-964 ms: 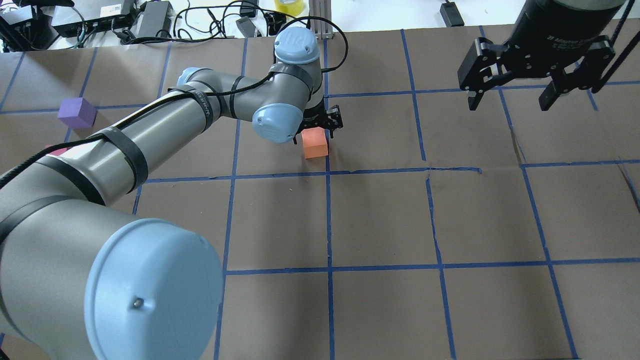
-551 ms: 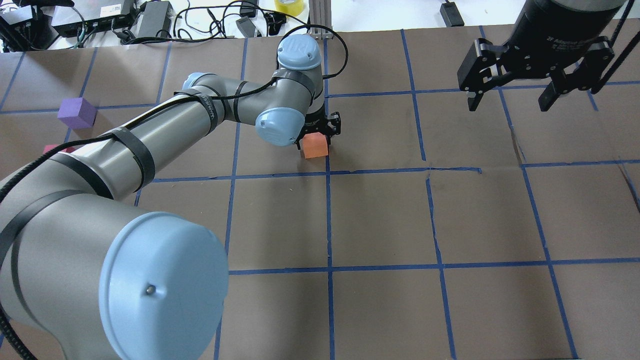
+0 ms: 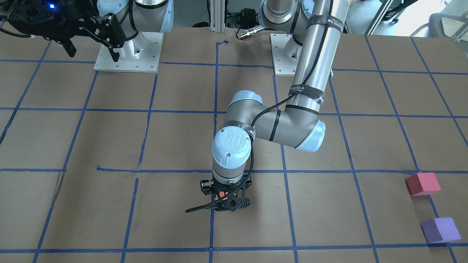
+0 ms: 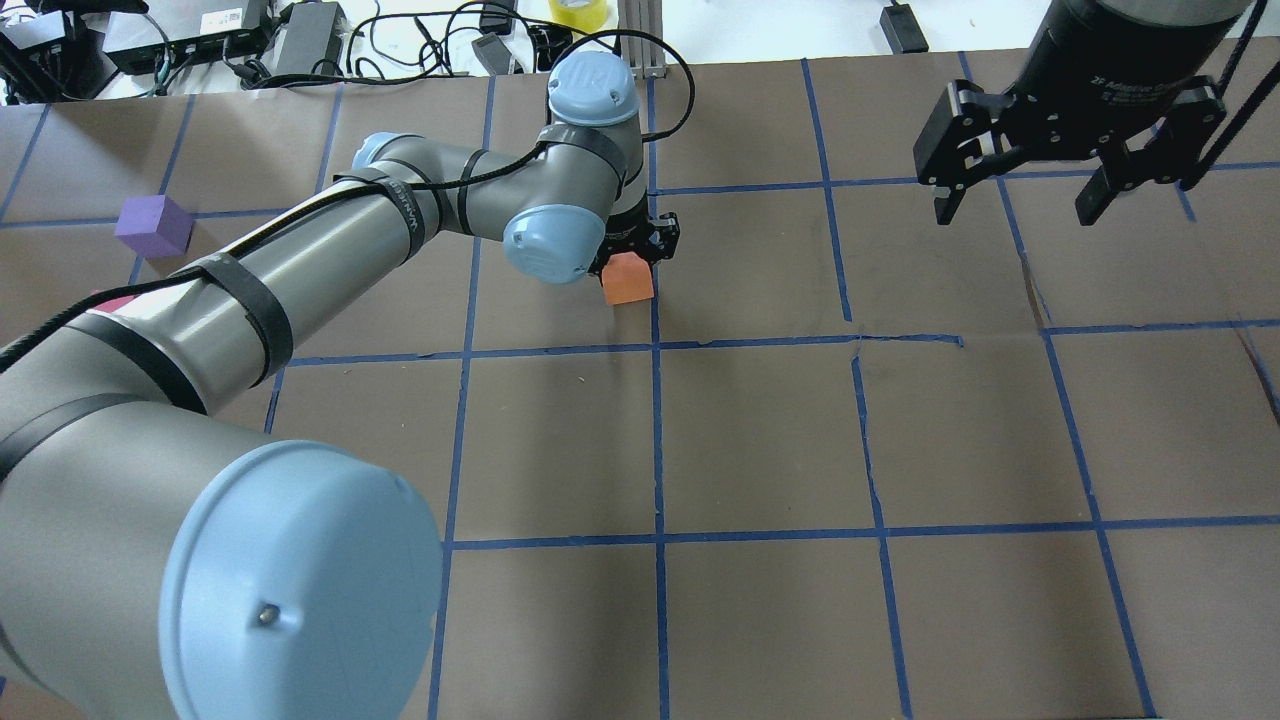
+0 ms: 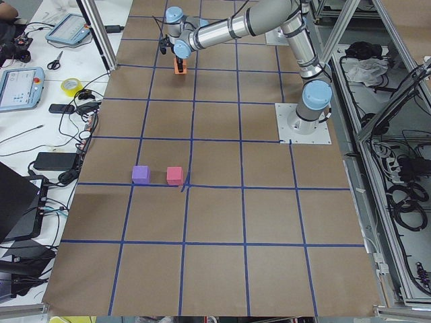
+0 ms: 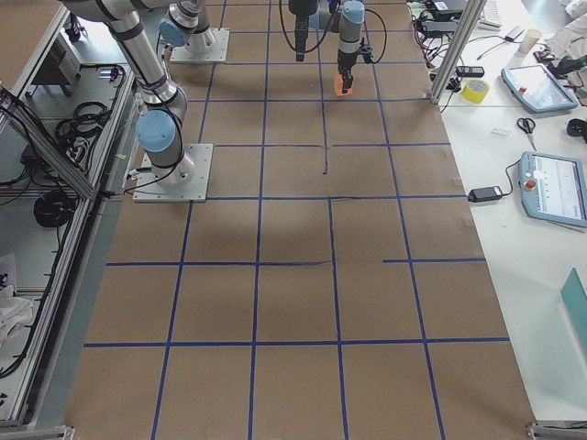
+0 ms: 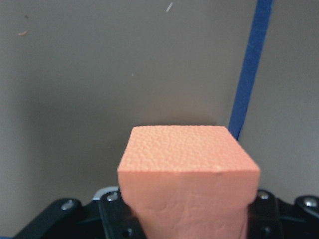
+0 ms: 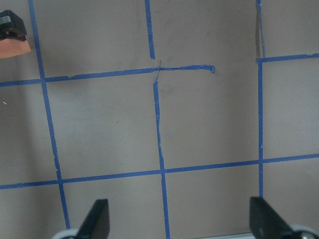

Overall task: Arrange blocks in a line
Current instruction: 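Carry the orange cube with the left gripper toward the pink and purple cubes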

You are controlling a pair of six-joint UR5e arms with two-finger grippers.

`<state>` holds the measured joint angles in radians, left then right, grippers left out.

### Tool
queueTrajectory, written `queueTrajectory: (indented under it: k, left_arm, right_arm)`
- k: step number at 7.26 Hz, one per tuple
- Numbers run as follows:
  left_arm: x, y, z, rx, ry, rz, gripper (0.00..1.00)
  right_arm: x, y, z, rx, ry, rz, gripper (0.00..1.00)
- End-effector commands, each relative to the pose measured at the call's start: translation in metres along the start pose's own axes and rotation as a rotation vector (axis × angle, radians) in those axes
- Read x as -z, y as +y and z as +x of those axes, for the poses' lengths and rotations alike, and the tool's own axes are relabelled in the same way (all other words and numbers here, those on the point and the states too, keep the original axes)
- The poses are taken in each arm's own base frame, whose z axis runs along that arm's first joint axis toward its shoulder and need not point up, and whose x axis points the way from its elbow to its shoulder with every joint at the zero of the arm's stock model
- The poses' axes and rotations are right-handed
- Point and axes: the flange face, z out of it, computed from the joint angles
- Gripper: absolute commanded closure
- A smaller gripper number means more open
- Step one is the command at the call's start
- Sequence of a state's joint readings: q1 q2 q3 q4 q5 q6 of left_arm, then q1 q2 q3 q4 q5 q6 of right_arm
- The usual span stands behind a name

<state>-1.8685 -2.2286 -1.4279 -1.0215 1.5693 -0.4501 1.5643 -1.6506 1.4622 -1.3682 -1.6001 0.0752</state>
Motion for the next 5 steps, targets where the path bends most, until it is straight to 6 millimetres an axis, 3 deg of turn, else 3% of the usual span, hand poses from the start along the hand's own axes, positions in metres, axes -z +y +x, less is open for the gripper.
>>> queueTrajectory:
  k: [1, 5]
  left_arm:
    - [0.024, -0.01, -0.036, 0.033, -0.048, 0.028, 1.0]
    - [0.077, -0.067, -0.197, 0.089, -0.084, -0.041, 1.0]
  right_arm:
    - [-0.001, 0.0, 0.0, 0.0, -0.002, -0.001, 0.0]
    - [0.0, -0.001, 0.001, -0.003, 0.001, 0.003, 0.0]
